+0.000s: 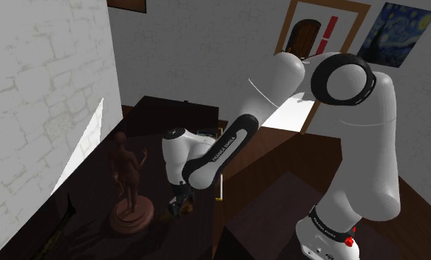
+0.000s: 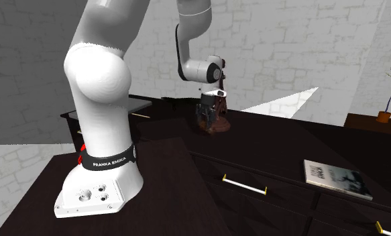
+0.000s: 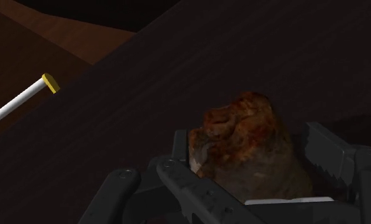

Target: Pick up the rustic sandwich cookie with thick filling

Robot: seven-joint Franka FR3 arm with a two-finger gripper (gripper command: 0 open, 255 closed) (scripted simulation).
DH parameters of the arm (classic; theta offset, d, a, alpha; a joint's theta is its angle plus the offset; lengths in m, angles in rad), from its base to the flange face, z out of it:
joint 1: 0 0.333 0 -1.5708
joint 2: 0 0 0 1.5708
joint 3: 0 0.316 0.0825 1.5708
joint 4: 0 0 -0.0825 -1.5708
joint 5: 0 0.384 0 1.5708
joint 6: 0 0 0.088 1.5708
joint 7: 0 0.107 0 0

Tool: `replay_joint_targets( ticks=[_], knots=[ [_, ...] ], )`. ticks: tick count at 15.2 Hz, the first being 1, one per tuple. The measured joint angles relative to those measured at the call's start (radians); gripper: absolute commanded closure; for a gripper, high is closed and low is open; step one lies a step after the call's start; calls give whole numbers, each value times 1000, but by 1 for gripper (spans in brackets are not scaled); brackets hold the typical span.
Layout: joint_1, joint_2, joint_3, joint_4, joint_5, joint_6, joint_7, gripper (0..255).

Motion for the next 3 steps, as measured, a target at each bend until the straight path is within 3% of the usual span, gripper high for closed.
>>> replay_joint_targets(
  ticks=[3],
  knots=[
    [-6, -31, 10, -9, 12, -21, -5, 255]
  ],
)
